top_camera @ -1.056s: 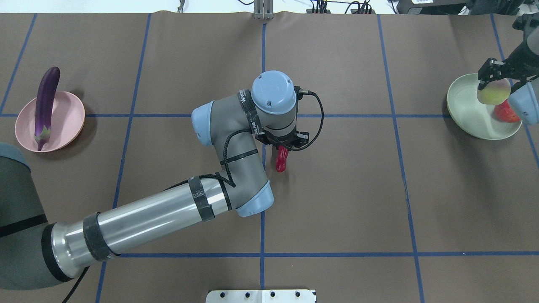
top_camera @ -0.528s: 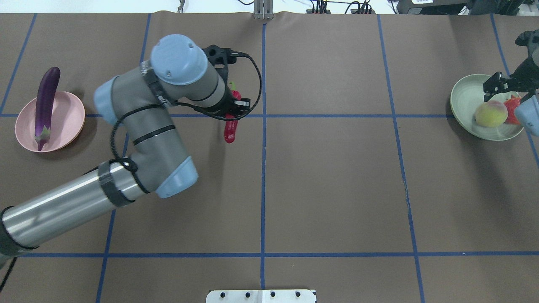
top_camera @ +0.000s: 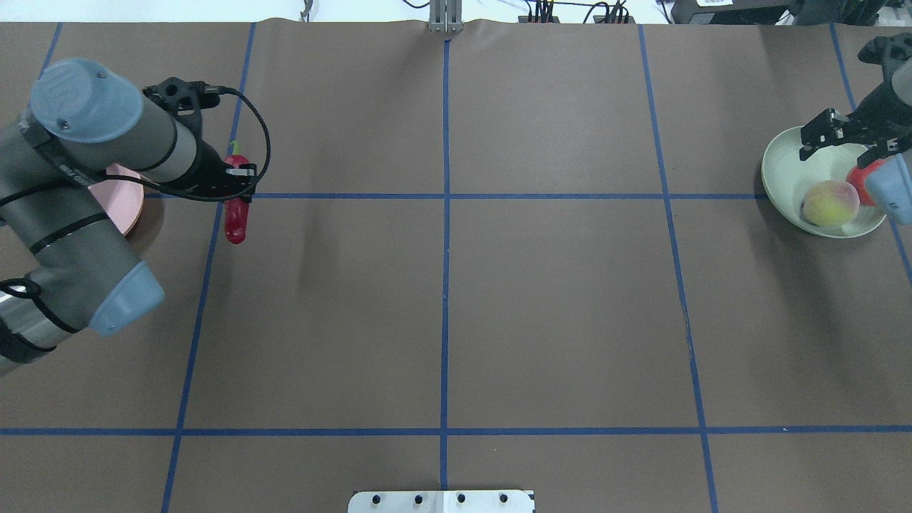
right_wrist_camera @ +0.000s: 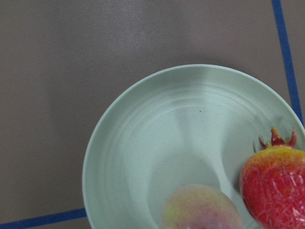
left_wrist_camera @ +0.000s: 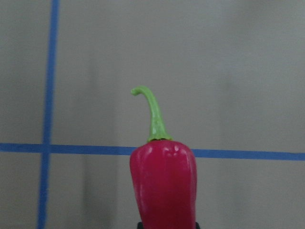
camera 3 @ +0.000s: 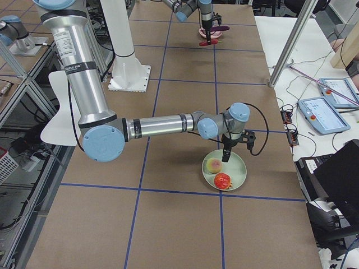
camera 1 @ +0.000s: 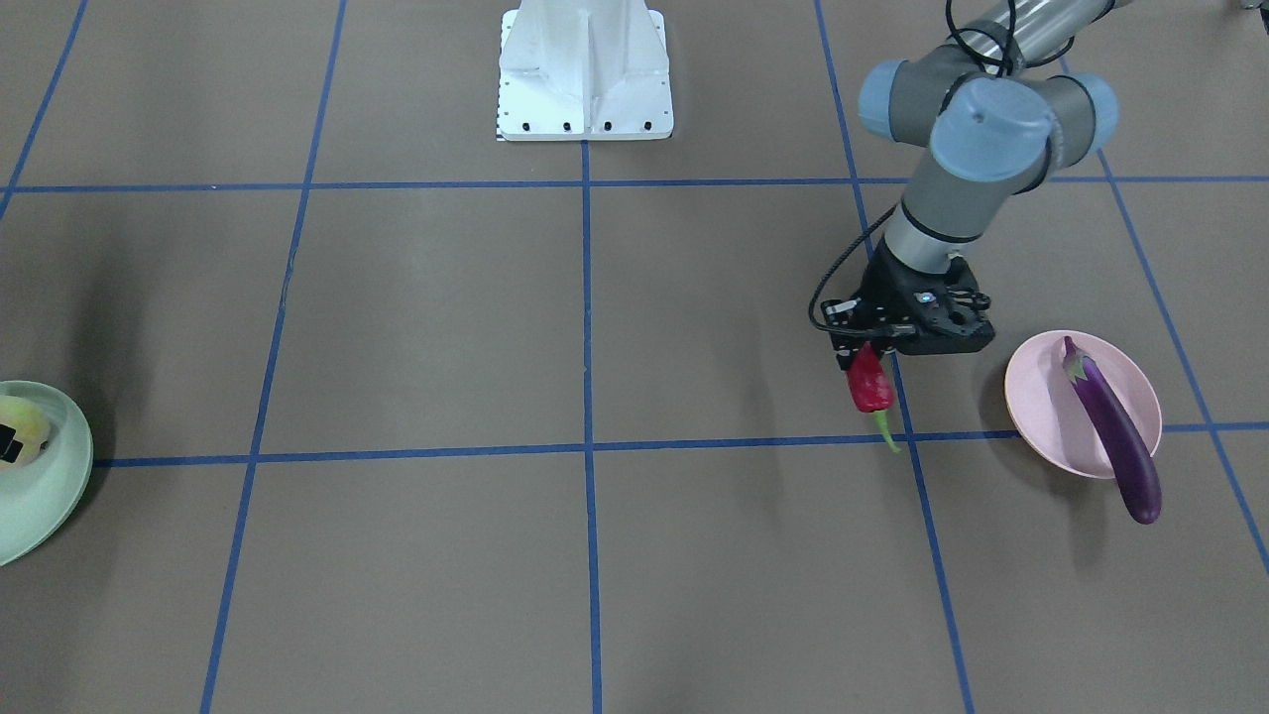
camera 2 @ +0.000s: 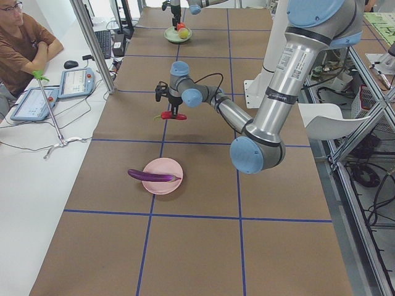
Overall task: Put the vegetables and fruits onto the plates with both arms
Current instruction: 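Place chili beside eggplant with left gripper while right gripper releases peach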
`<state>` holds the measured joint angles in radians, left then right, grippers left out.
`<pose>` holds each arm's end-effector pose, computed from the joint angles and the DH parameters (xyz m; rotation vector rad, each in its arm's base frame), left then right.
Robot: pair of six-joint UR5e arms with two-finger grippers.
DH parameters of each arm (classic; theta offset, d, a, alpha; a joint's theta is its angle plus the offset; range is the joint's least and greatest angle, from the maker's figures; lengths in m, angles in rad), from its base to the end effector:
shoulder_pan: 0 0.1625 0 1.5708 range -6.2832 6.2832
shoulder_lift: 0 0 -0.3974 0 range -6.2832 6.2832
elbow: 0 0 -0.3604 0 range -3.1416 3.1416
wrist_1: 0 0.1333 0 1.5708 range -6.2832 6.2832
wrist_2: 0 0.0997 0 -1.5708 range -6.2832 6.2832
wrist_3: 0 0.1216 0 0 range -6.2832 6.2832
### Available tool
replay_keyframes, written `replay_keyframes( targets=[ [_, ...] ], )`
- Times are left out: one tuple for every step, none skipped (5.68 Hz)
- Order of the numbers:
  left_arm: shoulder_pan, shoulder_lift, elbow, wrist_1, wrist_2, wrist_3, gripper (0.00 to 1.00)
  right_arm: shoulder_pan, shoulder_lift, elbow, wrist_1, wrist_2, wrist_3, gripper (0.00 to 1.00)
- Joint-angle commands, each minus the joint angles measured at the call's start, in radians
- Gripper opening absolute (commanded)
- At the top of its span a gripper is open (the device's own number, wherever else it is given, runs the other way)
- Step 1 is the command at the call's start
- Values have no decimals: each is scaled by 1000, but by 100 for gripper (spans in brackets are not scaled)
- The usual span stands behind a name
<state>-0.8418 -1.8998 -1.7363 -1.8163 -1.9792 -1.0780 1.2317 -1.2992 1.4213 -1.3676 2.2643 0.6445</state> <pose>0.3326 -0.5000 0.3827 0.1456 0.8144 -0.1778 -0.1434 -0.5736 0.5582 -0.0495 -0.7538 0.1780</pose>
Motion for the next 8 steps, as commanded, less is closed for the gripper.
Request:
replay_keyframes(
  targets=[
    [-72, 135, 12, 3, -1, 175, 0, -11, 1, 60, 15, 5, 12, 100],
    [-89, 139, 73, 3, -1, 185, 0, -11, 0, 65, 15, 8, 11, 100],
    [-123, 139, 121, 2, -4, 211, 0, -12, 0, 65, 15, 8, 10, 100],
    [-167, 139, 174, 2, -6, 321, 0, -12, 0, 65, 15, 8, 10, 100],
    [-177, 133, 179, 0, -10, 364, 99, -12, 0, 65, 15, 8, 12, 100],
    [-177, 130, 170, -3, -24, 363, 100, -12, -5, 70, 15, 9, 9, 100],
    [-184, 133, 143, -6, -77, 366, 100, -8, -29, 115, 15, 12, 6, 100],
    [-266, 178, 70, -9, -183, 389, 100, 27, -73, 173, 10, 14, -8, 100]
  ],
)
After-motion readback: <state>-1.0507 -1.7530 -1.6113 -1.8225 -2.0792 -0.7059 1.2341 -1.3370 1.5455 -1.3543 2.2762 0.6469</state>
